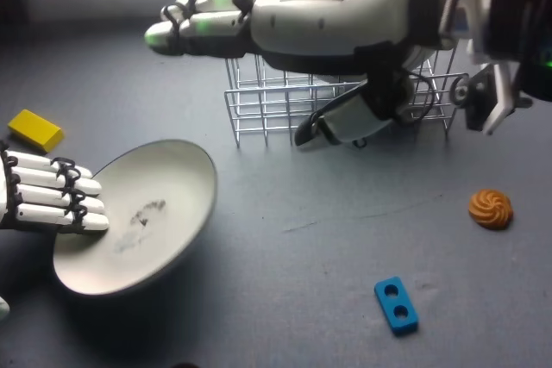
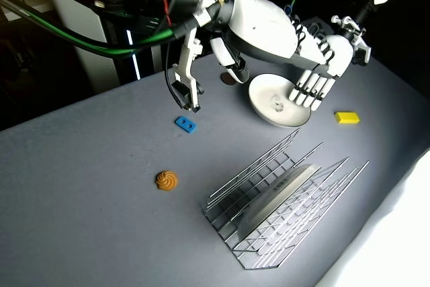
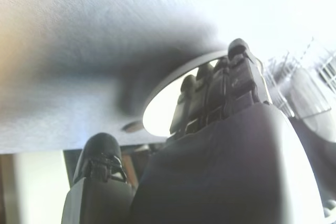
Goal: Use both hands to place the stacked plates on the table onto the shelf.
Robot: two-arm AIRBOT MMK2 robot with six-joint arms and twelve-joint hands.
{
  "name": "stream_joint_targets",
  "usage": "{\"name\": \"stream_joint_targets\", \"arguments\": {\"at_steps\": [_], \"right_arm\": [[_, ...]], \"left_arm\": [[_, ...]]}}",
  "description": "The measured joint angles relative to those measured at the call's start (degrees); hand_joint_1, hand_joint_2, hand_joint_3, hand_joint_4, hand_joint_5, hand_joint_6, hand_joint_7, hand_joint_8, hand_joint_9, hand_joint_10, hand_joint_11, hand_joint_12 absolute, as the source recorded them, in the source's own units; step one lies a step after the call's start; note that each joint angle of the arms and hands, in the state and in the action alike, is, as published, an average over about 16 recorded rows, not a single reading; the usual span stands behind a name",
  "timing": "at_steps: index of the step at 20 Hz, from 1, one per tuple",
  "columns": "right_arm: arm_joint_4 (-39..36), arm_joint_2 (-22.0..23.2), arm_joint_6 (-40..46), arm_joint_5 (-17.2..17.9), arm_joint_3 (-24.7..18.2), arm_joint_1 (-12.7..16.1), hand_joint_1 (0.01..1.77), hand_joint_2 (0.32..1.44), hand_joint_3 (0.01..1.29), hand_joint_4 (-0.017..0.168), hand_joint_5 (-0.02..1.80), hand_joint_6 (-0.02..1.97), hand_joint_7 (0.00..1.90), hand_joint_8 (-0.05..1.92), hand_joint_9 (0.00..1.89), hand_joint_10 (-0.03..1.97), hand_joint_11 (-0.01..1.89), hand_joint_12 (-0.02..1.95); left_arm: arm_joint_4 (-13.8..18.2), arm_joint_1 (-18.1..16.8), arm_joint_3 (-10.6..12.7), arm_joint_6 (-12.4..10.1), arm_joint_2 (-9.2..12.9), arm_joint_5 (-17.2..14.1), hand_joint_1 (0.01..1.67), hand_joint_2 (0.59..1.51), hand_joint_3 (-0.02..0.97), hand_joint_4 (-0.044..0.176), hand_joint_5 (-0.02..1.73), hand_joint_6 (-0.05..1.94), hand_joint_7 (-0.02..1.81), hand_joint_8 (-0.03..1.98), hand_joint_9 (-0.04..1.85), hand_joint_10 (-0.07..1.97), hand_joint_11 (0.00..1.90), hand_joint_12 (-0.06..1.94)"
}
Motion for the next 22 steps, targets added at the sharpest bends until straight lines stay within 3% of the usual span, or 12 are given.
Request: {"name": "stream_joint_targets", "arguments": {"at_steps": [5, 14, 18, 22], "right_arm": [[15.1, -1.6, -14.0, 4.7, 1.7, -3.0, 1.28, 0.99, 0.01, 0.001, 0.09, 0.03, 0.02, 0.01, 0.02, 0.01, 0.01, 0.22], [53.0, -5.0, -58.2, 13.8, 3.4, -11.1, 1.27, 1.01, 0.01, 0.001, 0.11, 0.03, 0.03, 0.01, 0.04, 0.01, 0.01, 0.25], [63.4, -7.9, -71.7, 14.6, 3.7, -14.8, 1.27, 1.01, 0.01, 0.003, 0.12, 0.03, 0.05, 0.01, 0.05, 0.01, 0.01, 0.27], [68.3, -11.8, -78.3, 14.9, 5.7, -17.3, 1.27, 1.02, 0.01, 0.003, 0.15, 0.03, 0.07, 0.01, 0.07, 0.01, 0.01, 0.37]], "left_arm": [[-0.6, 1.0, 0.0, -1.2, -0.3, 0.5, 0.02, 1.181, 0.013, -0.005, 0.00, -0.02, 0.01, 0.00, -0.02, -0.04, 0.02, 0.02], [-1.1, 1.9, 0.0, -2.7, -0.5, 0.7, 0.02, 1.184, 0.013, -0.006, -0.01, -0.03, 0.00, -0.01, -0.02, -0.04, 0.02, 0.03], [-1.2, 2.0, 0.0, -2.9, -0.5, 0.7, 0.02, 1.185, 0.013, -0.006, -0.01, -0.03, 0.00, -0.01, -0.02, -0.04, 0.02, 0.03], [-1.2, 2.1, 0.0, -3.1, -0.5, 0.6, 0.02, 1.188, 0.014, -0.006, -0.01, -0.03, 0.01, -0.01, -0.02, -0.04, 0.02, 0.03]]}}
